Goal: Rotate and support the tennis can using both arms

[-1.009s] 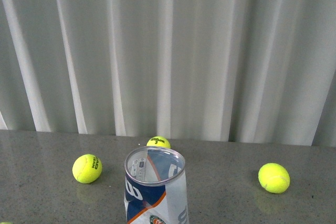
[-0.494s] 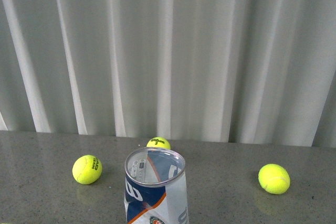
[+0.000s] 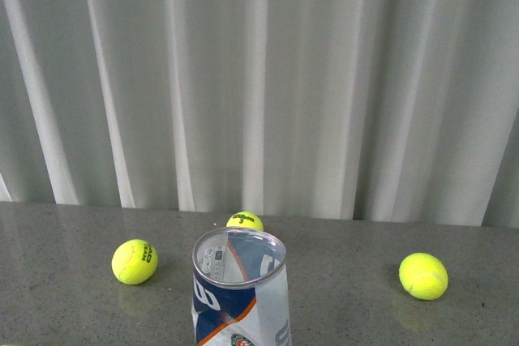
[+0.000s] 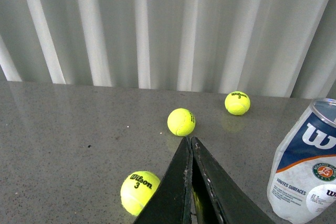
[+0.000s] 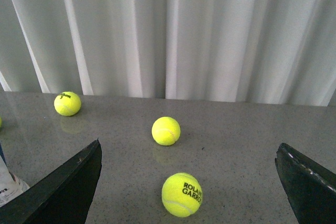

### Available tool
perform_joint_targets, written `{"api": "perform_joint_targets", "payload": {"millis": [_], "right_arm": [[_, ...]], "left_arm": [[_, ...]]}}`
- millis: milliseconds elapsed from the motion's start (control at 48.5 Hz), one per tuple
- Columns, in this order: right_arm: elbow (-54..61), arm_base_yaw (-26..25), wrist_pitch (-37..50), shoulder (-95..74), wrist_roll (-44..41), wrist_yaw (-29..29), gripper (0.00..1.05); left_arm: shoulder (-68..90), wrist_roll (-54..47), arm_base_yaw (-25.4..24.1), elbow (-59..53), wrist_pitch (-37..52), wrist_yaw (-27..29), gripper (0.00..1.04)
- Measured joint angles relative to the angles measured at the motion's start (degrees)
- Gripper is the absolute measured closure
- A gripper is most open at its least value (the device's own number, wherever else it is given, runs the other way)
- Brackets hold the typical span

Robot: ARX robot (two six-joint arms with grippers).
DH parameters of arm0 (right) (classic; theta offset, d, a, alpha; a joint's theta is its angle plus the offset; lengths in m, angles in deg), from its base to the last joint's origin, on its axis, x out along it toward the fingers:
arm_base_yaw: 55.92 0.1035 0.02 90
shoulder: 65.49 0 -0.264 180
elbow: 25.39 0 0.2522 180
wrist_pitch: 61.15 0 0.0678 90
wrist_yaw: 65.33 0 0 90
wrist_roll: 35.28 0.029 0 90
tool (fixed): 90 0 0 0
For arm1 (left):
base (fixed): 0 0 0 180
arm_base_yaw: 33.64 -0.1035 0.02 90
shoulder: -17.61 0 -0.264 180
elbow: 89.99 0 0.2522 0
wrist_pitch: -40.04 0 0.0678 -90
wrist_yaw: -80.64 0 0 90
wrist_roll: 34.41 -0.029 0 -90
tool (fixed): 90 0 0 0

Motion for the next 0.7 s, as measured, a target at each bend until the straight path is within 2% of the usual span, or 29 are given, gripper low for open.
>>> {"api": "perform_joint_targets", "payload": {"millis": [103, 597, 659, 700], "right_arm": [[0.0, 0.0, 0.0, 0.0, 0.0, 0.0, 0.07], [0.0, 0.0, 0.0, 0.0, 0.0, 0.0, 0.07], [0.0, 0.0, 0.0, 0.0, 0.0, 0.0, 0.07], [0.0, 0.0, 0.0, 0.0, 0.0, 0.0, 0.07]], "left_arm": [[0.0, 0.0, 0.0, 0.0, -0.1, 0.0, 0.99], [0.0, 0.0, 0.0, 0.0, -0.1, 0.0, 0.21], [0.0, 0.0, 0.0, 0.0, -0.1, 0.0, 0.07], [0.0, 0.0, 0.0, 0.0, -0.1, 0.0, 0.07]]}}
